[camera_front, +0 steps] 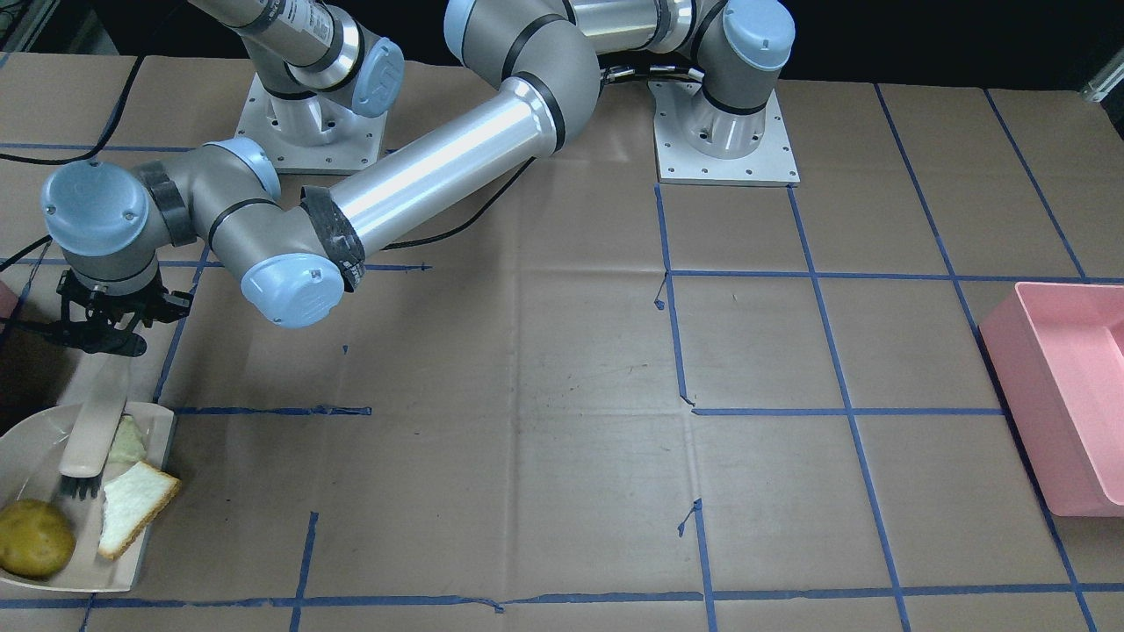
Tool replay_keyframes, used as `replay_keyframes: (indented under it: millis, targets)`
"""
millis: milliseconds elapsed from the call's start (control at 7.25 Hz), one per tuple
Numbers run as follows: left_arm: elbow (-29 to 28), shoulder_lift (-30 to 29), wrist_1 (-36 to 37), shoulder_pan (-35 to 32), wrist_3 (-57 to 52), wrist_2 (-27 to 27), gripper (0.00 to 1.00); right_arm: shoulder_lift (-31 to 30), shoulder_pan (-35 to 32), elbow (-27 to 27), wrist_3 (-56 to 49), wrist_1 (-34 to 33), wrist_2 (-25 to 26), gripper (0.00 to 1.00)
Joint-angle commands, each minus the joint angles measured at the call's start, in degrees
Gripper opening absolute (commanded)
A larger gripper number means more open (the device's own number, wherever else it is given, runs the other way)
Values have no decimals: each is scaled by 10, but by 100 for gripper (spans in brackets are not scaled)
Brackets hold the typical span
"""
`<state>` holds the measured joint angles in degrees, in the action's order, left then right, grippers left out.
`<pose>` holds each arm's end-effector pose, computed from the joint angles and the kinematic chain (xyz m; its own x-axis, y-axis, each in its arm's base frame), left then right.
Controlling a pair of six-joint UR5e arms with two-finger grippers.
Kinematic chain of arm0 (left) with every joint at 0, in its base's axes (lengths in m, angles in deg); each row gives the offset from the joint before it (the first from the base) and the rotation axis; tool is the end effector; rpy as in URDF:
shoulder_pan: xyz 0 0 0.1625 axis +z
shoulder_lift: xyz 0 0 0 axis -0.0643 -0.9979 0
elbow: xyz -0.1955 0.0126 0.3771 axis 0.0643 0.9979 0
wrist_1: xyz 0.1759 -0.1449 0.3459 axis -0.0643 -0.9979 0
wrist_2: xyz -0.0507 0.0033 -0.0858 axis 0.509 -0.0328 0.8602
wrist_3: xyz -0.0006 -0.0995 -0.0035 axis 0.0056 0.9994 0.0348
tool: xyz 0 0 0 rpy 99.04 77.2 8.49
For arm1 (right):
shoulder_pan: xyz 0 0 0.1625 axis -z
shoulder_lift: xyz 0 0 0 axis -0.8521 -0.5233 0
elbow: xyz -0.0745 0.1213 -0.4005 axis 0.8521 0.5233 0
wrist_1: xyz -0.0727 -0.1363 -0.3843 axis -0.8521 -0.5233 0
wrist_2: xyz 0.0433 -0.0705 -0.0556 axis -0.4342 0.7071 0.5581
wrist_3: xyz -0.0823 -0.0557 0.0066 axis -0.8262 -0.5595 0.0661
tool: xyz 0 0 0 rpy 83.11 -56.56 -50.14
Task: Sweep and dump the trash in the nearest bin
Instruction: 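Sweep the bread and potato into the dustpan with the left-held brush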
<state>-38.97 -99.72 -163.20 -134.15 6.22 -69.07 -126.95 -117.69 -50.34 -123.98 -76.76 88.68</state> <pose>-0.7972 -0.4858 0.2391 -0.8876 -0.0665 0.4557 0.0101 0.9865 0.1634 -0.2492 -0.6683 0.2660 0.0438 -0.9962 0.0754 -0.9926 -0.0348 0.1166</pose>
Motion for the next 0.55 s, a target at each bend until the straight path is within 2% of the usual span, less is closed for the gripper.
replay_keyframes:
  millis: [0,276,414]
  targets:
    - [-6,6,1,3,5,-3,0,0,0,0,0,0,0,0]
    - [3,41,-117,12,-18,-110,0,0,0,-2,0,0,0,0]
    - [-1,38,-126,12,-18,-161,0,0,0,-2,0,0,0,0]
